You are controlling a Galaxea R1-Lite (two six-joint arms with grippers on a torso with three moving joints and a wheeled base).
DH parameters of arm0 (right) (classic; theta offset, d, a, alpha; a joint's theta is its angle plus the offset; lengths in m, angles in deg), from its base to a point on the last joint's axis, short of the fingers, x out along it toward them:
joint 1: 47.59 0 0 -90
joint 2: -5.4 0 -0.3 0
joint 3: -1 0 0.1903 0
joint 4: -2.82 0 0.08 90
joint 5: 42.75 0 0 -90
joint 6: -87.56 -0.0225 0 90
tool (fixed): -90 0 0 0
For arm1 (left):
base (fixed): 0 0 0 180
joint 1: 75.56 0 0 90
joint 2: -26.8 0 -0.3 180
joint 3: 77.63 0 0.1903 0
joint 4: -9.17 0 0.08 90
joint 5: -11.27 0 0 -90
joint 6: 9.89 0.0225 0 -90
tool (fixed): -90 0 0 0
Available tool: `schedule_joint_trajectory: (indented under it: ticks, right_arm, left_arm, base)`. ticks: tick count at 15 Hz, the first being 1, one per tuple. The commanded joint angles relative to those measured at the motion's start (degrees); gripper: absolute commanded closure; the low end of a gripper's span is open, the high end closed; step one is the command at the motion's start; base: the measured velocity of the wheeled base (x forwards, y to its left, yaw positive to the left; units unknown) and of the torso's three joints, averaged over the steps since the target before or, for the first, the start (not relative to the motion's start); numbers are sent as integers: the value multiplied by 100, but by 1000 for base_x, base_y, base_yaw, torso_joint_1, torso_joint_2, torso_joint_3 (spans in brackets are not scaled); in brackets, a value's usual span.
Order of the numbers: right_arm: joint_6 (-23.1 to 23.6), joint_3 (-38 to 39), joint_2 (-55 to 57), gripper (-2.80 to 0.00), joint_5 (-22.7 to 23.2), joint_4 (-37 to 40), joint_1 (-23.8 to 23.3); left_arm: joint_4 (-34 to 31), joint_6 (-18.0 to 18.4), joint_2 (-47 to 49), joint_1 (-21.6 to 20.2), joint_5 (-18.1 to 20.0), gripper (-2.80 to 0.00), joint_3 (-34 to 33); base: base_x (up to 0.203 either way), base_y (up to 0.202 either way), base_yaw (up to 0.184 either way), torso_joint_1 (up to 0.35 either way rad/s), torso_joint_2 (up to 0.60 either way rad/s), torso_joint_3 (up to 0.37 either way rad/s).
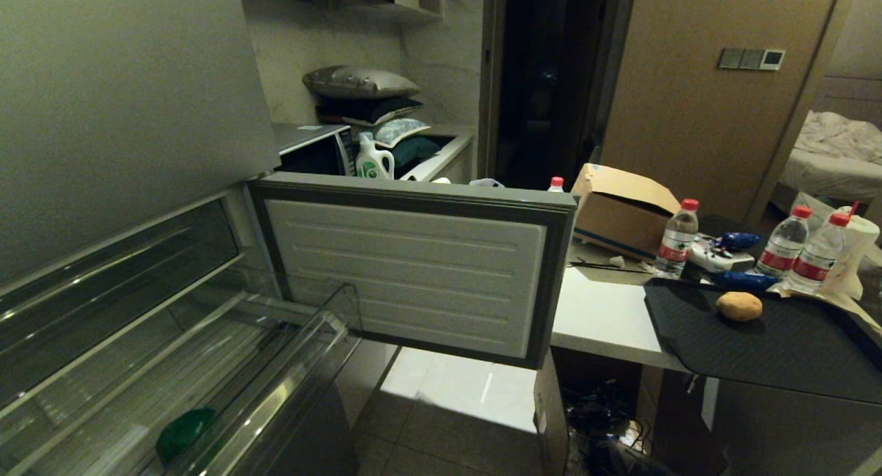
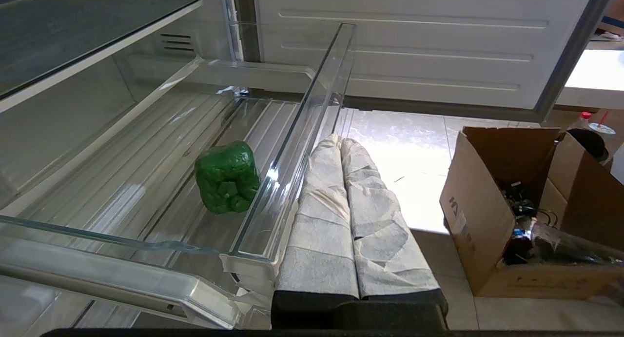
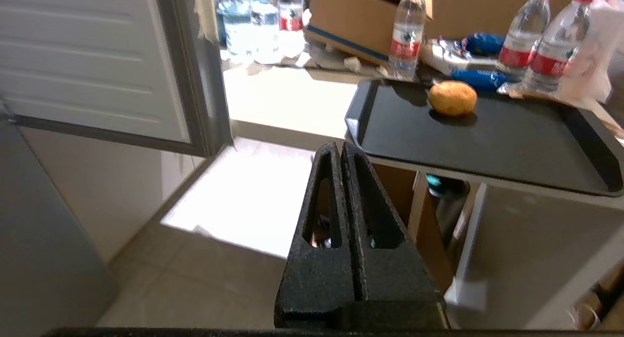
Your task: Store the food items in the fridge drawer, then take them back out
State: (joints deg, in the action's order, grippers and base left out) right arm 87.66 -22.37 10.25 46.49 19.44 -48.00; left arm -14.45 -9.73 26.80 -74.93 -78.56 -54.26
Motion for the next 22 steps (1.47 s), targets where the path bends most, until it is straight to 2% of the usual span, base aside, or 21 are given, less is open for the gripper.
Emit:
schedule_joint_trajectory:
  ticks: [1, 6, 9, 13, 14, 18, 22]
  right_arm:
    - [-71, -108, 1111, 0, -68, -191, -131]
    - [-644, -1531, 4170, 0, -144, -520, -905]
    - [-810, -2412, 6039, 0, -162, -1069, -1286]
    - [-910, -3337, 7963, 0, -161, -1698, -1865]
    - [-918, -3518, 8345, -280, -158, -1850, -1962]
    - [-931, -4292, 9600, -280, -95, -2178, -2207]
    - [-915, -5222, 10717, -280, 152, -2222, -2566]
  left_arm:
    - [-1, 2, 9, -1, 1, 0, 0]
    - [-1, 2, 9, -1, 1, 0, 0]
    - [-1, 2, 9, -1, 1, 0, 0]
    - [-1, 2, 9, -1, 1, 0, 0]
    - [-1, 2, 9, -1, 1, 0, 0]
    - [-1, 2, 9, -1, 1, 0, 0]
    - [-1, 2, 9, -1, 1, 0, 0]
  base:
    - [0, 0, 0, 0, 0, 0]
    - [0, 0, 0, 0, 0, 0]
    - [0, 0, 0, 0, 0, 0]
    - [0, 0, 0, 0, 0, 0]
    - [0, 0, 0, 0, 0, 0]
    - [0, 0, 0, 0, 0, 0]
    - [0, 0, 0, 0, 0, 0]
